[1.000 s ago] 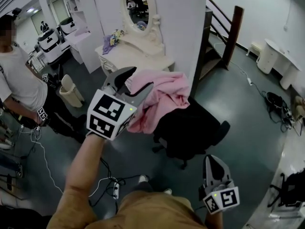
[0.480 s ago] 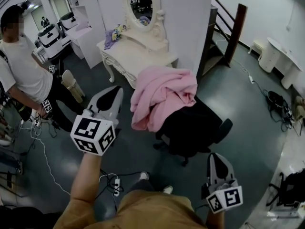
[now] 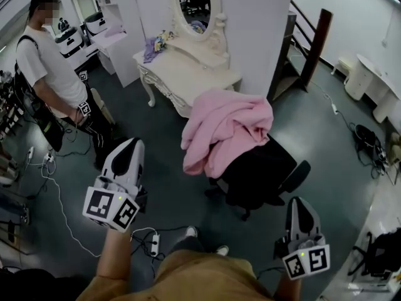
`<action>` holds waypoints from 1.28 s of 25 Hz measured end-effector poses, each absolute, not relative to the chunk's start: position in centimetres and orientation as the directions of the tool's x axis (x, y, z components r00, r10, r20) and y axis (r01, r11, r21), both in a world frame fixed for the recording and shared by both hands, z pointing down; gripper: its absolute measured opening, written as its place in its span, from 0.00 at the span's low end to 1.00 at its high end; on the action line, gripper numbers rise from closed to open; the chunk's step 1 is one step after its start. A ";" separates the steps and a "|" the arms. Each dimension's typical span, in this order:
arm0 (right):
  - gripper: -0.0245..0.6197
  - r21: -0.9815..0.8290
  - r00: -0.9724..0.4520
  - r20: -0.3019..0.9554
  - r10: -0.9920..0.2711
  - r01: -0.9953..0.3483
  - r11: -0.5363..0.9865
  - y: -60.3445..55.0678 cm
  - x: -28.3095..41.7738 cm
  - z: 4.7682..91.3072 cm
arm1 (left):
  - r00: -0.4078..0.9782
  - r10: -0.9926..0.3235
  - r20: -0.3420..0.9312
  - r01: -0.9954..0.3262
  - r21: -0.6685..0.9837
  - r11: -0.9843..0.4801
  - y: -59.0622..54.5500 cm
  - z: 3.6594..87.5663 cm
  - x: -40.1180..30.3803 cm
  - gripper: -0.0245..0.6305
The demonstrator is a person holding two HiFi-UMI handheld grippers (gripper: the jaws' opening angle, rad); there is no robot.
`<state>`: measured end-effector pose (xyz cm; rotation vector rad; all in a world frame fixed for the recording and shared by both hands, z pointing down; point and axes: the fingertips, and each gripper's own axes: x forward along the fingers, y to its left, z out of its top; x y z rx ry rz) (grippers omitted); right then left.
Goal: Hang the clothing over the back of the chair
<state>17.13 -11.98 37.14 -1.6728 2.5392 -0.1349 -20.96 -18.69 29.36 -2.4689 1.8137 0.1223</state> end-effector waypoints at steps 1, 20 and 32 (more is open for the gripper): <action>0.05 -0.125 -0.388 -0.037 -0.921 -0.913 0.389 -12.1 17.2 36.9 | 0.292 -0.949 -0.118 -0.956 -0.009 -0.293 -18.2 29.6 -21.4 0.04; 0.04 -0.104 -0.375 -0.055 -0.925 -0.920 0.379 -15.2 13.9 34.9 | 0.188 -0.976 -0.109 -0.977 0.083 -0.197 -15.6 35.4 -27.2 0.04; 0.04 -0.088 -0.350 -0.059 -0.935 -0.931 0.354 -17.1 12.4 33.8 | 0.211 -0.969 -0.128 -0.971 0.085 -0.223 -18.5 34.8 -28.6 0.04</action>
